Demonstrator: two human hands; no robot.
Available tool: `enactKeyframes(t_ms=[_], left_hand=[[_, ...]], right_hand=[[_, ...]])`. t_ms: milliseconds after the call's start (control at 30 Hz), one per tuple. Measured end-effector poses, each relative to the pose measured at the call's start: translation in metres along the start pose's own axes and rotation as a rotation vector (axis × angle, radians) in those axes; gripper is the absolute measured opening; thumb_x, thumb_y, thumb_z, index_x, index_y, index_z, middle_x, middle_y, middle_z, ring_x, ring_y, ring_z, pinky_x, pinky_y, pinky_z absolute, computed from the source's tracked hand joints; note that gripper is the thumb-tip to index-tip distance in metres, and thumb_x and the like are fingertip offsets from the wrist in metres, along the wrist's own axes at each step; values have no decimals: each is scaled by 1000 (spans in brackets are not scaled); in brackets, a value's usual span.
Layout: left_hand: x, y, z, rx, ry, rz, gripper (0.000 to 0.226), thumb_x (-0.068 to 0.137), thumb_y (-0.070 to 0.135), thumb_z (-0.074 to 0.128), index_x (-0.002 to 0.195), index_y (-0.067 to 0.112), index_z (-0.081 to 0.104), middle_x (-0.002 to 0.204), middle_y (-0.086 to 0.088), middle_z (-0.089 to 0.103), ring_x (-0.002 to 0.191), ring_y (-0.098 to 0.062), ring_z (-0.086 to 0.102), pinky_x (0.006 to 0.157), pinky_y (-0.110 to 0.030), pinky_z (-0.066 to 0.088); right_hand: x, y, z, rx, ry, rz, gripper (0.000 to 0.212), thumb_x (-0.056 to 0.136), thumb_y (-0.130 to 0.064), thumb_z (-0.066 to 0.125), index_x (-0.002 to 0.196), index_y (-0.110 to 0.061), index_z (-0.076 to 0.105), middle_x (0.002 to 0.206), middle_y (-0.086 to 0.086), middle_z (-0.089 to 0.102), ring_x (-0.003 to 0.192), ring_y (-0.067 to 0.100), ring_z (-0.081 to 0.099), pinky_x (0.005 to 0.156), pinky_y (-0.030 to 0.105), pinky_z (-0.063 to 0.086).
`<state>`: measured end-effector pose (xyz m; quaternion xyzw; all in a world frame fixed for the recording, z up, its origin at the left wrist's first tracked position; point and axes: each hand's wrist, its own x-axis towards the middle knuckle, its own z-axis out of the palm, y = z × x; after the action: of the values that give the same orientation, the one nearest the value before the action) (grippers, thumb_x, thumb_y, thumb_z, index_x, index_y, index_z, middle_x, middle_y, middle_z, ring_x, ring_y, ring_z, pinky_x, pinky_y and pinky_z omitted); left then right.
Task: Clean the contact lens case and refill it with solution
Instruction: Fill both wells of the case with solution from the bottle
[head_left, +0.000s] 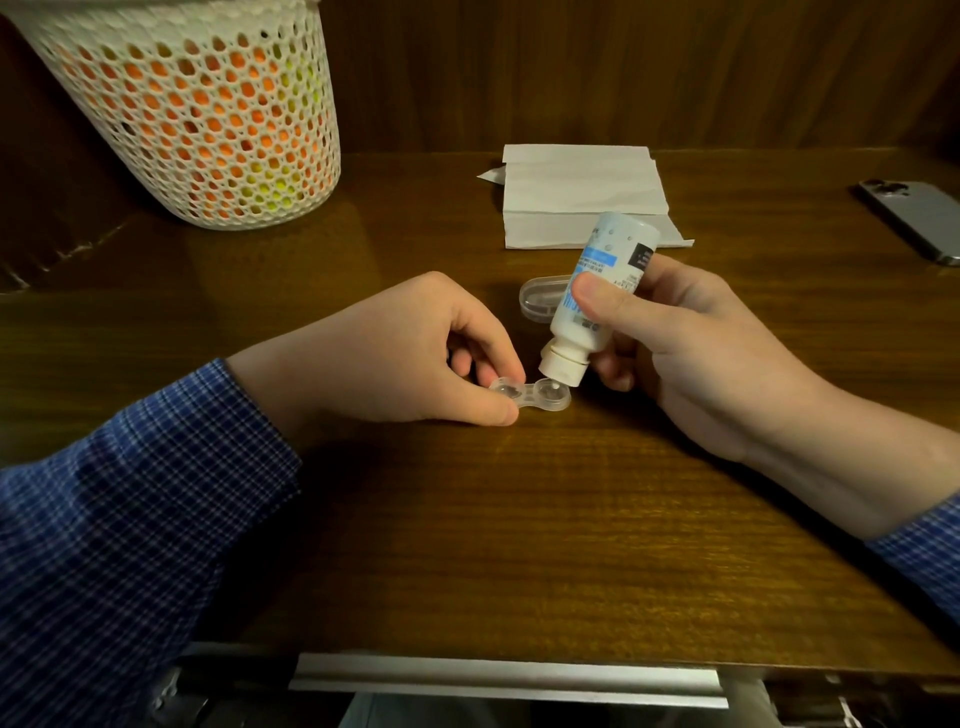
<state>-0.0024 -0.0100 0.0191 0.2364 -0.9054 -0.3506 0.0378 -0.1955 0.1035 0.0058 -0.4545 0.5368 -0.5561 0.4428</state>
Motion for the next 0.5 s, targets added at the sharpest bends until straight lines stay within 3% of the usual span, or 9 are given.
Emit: enactKeyframes(t_ms=[200,500], left_hand=[[0,0,-1,-14,-7,-2,20,80,36,82,100,33,80,87,8,76,80,-23,69,63,-22,52],[0,-1,0,-3,-10,10,21,80,36,83,101,34,80,88,11,75,79,-22,68,63,-22,51]], right_hand=[[1,0,-1,12,28,26,13,94,-29,68,102,-20,72,88,2,72,60,8,55,51,20,43],[2,1,-2,43,24,37,12,90,-32,71,98,-24,73,84,-1,73,58,7,57,50,19,44]])
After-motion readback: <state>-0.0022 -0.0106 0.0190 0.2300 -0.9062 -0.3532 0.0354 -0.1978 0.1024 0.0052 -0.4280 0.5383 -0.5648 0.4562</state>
